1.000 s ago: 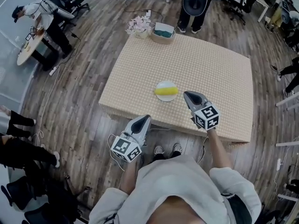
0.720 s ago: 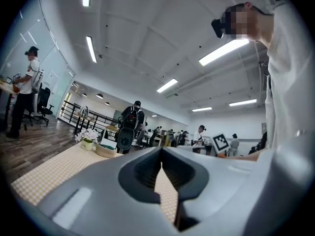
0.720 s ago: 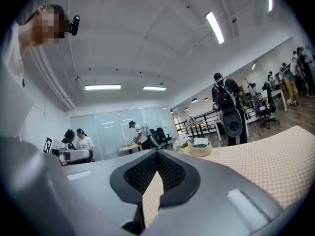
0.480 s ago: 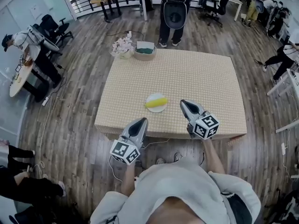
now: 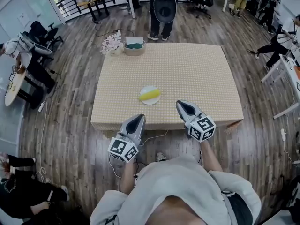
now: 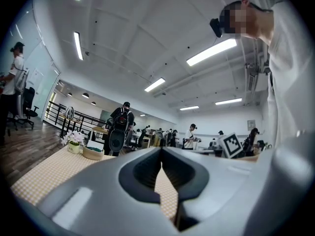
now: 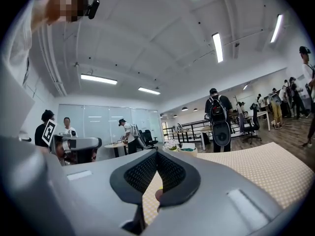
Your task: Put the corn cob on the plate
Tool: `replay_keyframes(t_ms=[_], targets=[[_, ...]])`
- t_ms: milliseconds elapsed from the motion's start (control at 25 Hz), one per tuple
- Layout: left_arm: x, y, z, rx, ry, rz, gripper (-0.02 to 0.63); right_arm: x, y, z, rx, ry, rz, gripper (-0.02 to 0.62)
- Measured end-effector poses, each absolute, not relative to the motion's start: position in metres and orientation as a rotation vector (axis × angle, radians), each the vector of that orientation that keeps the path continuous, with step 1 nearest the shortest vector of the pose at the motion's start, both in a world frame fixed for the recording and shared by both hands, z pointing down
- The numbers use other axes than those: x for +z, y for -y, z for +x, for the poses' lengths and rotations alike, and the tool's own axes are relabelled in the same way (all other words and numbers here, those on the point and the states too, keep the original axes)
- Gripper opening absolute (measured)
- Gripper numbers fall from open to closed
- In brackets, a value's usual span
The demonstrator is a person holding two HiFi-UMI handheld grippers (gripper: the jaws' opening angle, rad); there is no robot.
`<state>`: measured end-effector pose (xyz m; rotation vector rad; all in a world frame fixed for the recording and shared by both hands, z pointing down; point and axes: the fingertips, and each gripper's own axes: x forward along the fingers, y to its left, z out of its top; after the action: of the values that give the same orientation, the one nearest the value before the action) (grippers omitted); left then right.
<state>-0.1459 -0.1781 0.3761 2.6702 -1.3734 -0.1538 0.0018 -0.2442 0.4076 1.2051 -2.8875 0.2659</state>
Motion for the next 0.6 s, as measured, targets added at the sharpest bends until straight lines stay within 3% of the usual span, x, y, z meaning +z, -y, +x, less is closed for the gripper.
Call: replay_keyframes(t_ms=[600], targets=[[0.384,0.044,-0.056,-0.085,1.453,2.606,0.008,0.429,0.09,0.082,0.216,2.866,1.041,-0.002]])
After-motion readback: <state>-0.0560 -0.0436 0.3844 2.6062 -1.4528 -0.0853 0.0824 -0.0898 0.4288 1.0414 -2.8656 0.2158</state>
